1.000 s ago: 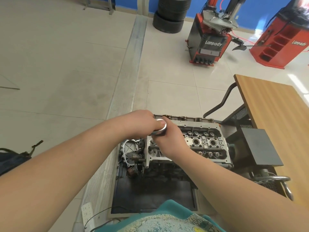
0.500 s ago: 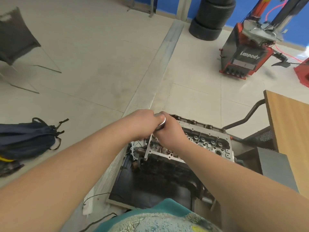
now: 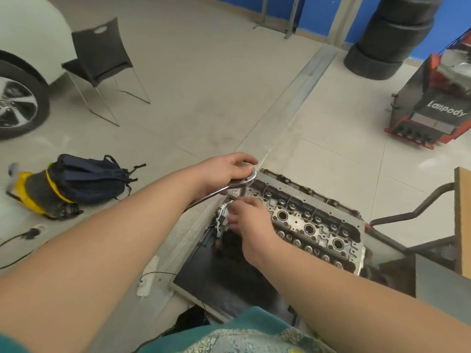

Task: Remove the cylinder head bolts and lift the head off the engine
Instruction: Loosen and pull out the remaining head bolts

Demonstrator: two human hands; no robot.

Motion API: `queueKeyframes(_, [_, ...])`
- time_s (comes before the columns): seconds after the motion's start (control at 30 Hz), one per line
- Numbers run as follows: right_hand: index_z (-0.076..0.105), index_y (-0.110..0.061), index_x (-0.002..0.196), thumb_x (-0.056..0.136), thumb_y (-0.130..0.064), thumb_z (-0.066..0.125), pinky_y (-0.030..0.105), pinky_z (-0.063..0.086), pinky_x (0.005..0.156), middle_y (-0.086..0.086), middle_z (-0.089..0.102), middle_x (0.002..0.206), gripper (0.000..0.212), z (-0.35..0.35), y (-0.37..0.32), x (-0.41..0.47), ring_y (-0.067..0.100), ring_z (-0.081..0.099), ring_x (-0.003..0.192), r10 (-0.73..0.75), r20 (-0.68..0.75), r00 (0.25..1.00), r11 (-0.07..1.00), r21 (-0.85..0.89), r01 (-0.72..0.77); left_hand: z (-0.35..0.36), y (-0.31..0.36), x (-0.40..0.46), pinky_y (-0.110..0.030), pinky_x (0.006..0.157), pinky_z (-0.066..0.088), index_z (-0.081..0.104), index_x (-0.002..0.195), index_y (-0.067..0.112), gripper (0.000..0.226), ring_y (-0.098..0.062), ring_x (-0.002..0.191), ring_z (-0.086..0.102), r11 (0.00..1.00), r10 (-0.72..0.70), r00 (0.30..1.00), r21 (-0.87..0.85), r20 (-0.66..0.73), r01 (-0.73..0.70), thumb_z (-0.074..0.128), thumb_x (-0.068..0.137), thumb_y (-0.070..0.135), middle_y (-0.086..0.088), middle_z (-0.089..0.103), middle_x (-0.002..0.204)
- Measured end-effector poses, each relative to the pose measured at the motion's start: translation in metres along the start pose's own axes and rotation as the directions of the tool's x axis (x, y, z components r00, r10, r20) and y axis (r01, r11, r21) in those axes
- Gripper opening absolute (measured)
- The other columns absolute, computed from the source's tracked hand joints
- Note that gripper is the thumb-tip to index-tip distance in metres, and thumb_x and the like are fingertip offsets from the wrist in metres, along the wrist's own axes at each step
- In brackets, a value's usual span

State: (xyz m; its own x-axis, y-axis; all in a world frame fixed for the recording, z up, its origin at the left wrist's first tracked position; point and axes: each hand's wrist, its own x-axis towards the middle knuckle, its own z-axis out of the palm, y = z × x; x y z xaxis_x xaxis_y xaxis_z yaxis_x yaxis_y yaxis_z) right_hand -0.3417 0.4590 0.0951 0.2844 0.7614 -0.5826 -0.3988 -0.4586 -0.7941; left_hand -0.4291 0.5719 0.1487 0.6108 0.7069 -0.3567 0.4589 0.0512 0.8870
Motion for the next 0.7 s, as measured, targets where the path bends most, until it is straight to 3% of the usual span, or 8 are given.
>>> queueKeyframes(0.1, [0.067, -0.011, 0.108, 0.085, -0.003, 0.064, 0.033, 0.052, 0.078, 0.003, 0.075, 0.095, 0.024, 0.030, 0.016, -0.026, 0.019, 0.068, 0.092, 0.070, 0.466, 0.882, 0.988, 0.088, -0.125, 0.003, 0.005, 0.002, -0.041, 0.086, 0.051, 0.069, 0.122, 0.034, 0.022, -0.018, 0.108, 0.062, 0.995, 0.001, 0.999, 0.096, 0.046, -0.005, 0.049, 0.113, 0.031, -0.004, 0.072, 0.134])
queueKeyframes(0.2, [0.062, -0.019, 0.114, 0.078, -0.004, 0.062, 0.040, 0.051, 0.090, -0.002, 0.072, 0.098, 0.039, 0.060, 0.026, -0.036, 0.018, 0.067, 0.099, 0.057, 0.673, 0.737, 0.974, 0.125, -0.189, 0.010, 0.011, 0.006, -0.040, 0.083, 0.050, 0.068, 0.110, 0.034, 0.022, -0.029, 0.109, 0.065, 0.978, 0.012, 1.000, 0.208, 0.010, -0.014, 0.046, 0.113, 0.029, -0.006, 0.075, 0.126])
queueKeyframes(0.27, [0.059, -0.024, 0.124, 0.083, -0.002, 0.060, 0.043, 0.052, 0.093, -0.005, 0.070, 0.099, 0.047, 0.075, 0.029, -0.036, 0.015, 0.066, 0.095, 0.050, 0.703, 0.710, 0.959, 0.165, -0.232, 0.013, 0.010, 0.008, -0.037, 0.080, 0.049, 0.068, 0.106, 0.037, 0.017, -0.032, 0.111, 0.067, 0.956, 0.025, 0.999, 0.294, -0.027, -0.016, 0.051, 0.109, 0.038, -0.001, 0.077, 0.116])
queueKeyframes(0.37, [0.060, -0.023, 0.122, 0.092, 0.001, 0.052, 0.036, 0.056, 0.086, -0.005, 0.070, 0.089, 0.040, 0.089, 0.034, -0.033, 0.011, 0.066, 0.083, 0.068, 0.666, 0.743, 0.947, 0.191, -0.258, 0.009, 0.008, 0.008, -0.029, 0.069, 0.045, 0.061, 0.097, 0.039, 0.027, -0.013, 0.087, 0.062, 0.863, 0.087, 0.996, 0.501, -0.019, -0.066, 0.067, 0.094, 0.064, 0.009, 0.068, 0.097])
queueKeyframes(0.47, [0.063, -0.021, 0.113, 0.097, -0.004, 0.050, 0.028, 0.058, 0.074, -0.003, 0.068, 0.085, 0.026, 0.097, 0.031, -0.036, 0.010, 0.066, 0.073, 0.087, 0.620, 0.780, 0.928, 0.234, -0.289, 0.012, 0.015, 0.017, -0.029, 0.060, 0.035, 0.054, 0.087, 0.031, 0.023, -0.020, 0.079, 0.055, 0.710, 0.178, 0.984, 0.694, -0.015, -0.118, 0.068, 0.097, 0.046, 0.010, 0.057, 0.081])
queueKeyframes(0.57, [0.066, -0.024, 0.096, 0.093, -0.018, 0.055, 0.025, 0.052, 0.070, -0.003, 0.065, 0.088, 0.013, 0.101, 0.025, -0.037, 0.011, 0.059, 0.075, 0.055, 0.608, 0.792, 0.867, 0.364, -0.340, 0.022, 0.027, 0.032, -0.036, 0.065, 0.043, 0.051, 0.078, 0.026, 0.015, -0.030, 0.085, 0.058, 0.556, 0.164, 0.984, 0.817, 0.072, -0.152, 0.055, 0.092, 0.026, 0.002, 0.061, 0.082])
queueKeyframes(0.63, [0.068, -0.027, 0.084, 0.088, -0.027, 0.057, 0.024, 0.053, 0.065, -0.006, 0.067, 0.084, 0.012, 0.101, 0.017, -0.040, 0.011, 0.059, 0.073, 0.046, 0.594, 0.803, 0.843, 0.408, -0.350, 0.025, 0.033, 0.040, -0.039, 0.076, 0.052, 0.064, 0.086, 0.023, 0.011, -0.030, 0.093, 0.063, 0.536, 0.136, 0.981, 0.822, 0.139, -0.191, 0.055, 0.091, 0.019, -0.002, 0.068, 0.092])
queueKeyframes(0.7, [0.070, -0.027, 0.080, 0.092, -0.027, 0.053, 0.023, 0.055, 0.059, -0.008, 0.069, 0.080, 0.021, 0.103, 0.013, -0.042, 0.010, 0.062, 0.066, 0.082, 0.564, 0.822, 0.855, 0.383, -0.348, 0.022, 0.035, 0.041, -0.024, 0.078, 0.051, 0.073, 0.109, 0.023, 0.024, -0.016, 0.097, 0.066, 0.620, 0.118, 0.979, 0.757, 0.169, -0.206, 0.059, 0.092, 0.013, 0.007, 0.072, 0.103])
